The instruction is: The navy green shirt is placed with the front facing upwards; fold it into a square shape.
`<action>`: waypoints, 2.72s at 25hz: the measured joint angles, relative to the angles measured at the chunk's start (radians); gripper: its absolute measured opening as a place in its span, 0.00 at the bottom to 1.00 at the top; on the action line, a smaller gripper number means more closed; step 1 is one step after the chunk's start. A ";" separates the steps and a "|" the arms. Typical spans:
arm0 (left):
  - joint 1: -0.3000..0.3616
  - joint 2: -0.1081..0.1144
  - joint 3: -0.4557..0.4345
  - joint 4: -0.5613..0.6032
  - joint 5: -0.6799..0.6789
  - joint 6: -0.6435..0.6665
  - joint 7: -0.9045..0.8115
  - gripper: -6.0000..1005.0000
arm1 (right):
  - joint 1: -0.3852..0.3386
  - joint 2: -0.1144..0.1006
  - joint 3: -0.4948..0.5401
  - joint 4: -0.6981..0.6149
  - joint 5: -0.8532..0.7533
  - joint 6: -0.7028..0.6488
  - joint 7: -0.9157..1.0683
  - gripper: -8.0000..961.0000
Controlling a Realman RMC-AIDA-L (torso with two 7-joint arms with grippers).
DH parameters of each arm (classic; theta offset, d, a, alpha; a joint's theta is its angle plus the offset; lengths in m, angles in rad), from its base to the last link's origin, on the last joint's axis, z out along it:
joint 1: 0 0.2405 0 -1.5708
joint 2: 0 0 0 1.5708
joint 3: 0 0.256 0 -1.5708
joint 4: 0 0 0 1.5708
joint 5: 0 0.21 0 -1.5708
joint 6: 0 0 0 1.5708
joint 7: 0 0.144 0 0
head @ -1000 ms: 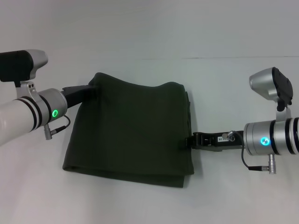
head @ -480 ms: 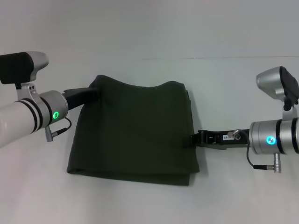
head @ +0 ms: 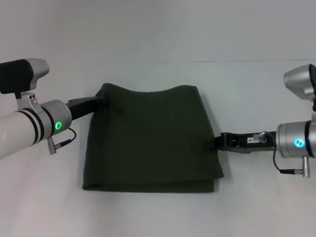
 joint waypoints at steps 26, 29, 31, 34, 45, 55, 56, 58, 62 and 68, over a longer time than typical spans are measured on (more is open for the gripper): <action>0.093 0.004 -0.114 0.133 -0.004 0.182 -0.002 0.38 | -0.104 -0.002 0.080 -0.187 0.000 -0.080 0.004 0.32; 0.116 0.004 -0.166 0.154 -0.004 0.223 -0.003 0.44 | -0.112 -0.018 0.129 -0.193 0.000 -0.103 -0.001 0.45; 0.136 0.003 -0.190 0.171 -0.005 0.281 0.001 0.48 | -0.113 -0.023 0.147 -0.193 0.001 -0.119 -0.009 0.54; 0.167 0.002 -0.205 0.199 -0.005 0.412 0.018 0.54 | -0.108 -0.020 0.155 -0.194 0.021 -0.147 -0.055 0.69; 0.248 -0.008 -0.281 0.221 -0.018 0.952 0.206 0.82 | -0.144 -0.002 0.159 -0.195 0.137 -0.322 -0.318 0.88; 0.289 0.000 -0.387 0.215 -0.008 1.195 0.275 0.84 | -0.270 -0.007 0.169 -0.264 0.236 -0.578 -0.606 0.91; 0.293 0.000 -0.387 0.215 -0.006 1.216 0.295 0.84 | -0.278 -0.005 0.166 -0.277 0.233 -0.591 -0.618 0.92; 0.301 0.000 -0.385 0.214 0.003 1.246 0.325 0.84 | -0.291 -0.002 0.156 -0.296 0.222 -0.611 -0.651 0.93; 0.306 -0.002 -0.367 0.212 0.069 1.279 0.369 0.83 | -0.296 0.000 0.147 -0.300 0.183 -0.649 -0.744 0.94; 0.292 -0.004 -0.313 0.209 0.158 1.274 0.400 0.83 | -0.269 0.004 0.139 -0.302 0.121 -0.652 -0.763 0.93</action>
